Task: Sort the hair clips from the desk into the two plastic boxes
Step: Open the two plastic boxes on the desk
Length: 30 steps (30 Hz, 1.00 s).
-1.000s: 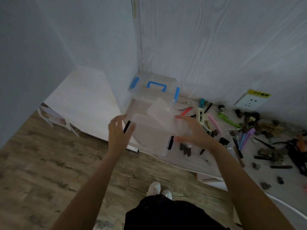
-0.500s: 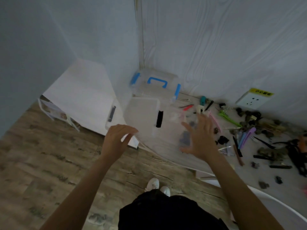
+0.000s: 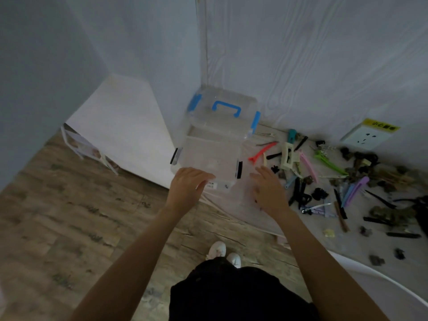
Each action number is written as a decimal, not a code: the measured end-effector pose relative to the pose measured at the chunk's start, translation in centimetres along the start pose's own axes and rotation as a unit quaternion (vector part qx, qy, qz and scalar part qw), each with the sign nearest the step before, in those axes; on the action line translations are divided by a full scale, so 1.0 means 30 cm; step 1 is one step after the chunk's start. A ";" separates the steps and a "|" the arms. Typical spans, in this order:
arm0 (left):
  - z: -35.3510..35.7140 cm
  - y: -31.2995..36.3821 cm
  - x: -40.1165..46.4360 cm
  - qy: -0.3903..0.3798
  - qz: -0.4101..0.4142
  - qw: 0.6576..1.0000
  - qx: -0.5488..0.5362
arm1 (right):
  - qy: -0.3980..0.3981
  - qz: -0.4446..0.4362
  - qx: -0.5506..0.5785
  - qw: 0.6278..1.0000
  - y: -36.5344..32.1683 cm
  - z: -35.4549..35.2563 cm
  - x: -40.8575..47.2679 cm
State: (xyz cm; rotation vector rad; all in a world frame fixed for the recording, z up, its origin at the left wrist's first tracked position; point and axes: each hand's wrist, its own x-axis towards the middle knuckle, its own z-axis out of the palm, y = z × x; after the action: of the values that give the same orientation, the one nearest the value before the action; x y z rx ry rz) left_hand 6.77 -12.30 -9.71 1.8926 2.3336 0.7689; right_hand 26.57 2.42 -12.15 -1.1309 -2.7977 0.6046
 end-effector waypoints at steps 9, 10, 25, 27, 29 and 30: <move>0.055 0.027 0.023 -0.080 0.024 0.996 -0.022 | -0.047 0.003 -0.055 0.997 0.132 -0.017 -0.042; 0.044 0.028 0.028 -0.077 0.029 0.996 -0.031 | -0.040 0.000 -0.057 0.998 0.139 -0.028 -0.030; -0.009 -0.135 0.478 -0.042 -0.304 0.949 -0.072 | 0.061 0.226 0.344 0.909 -0.059 -0.228 0.466; 0.003 -0.136 0.491 -0.035 -0.317 0.946 -0.060 | 0.061 0.230 0.355 0.904 -0.029 -0.221 0.465; 0.013 -0.129 0.490 -0.044 -0.317 0.946 -0.043 | 0.062 0.231 0.324 0.915 0.005 -0.224 0.447; 0.019 -0.131 0.490 -0.049 -0.315 0.947 -0.041 | 0.057 0.231 0.304 0.923 0.019 -0.228 0.438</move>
State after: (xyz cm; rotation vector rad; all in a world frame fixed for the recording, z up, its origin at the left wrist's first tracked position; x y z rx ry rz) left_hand -0.34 1.01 -7.77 1.0071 2.5547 0.6553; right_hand 18.75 14.02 -7.19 -1.5830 -1.9905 1.2750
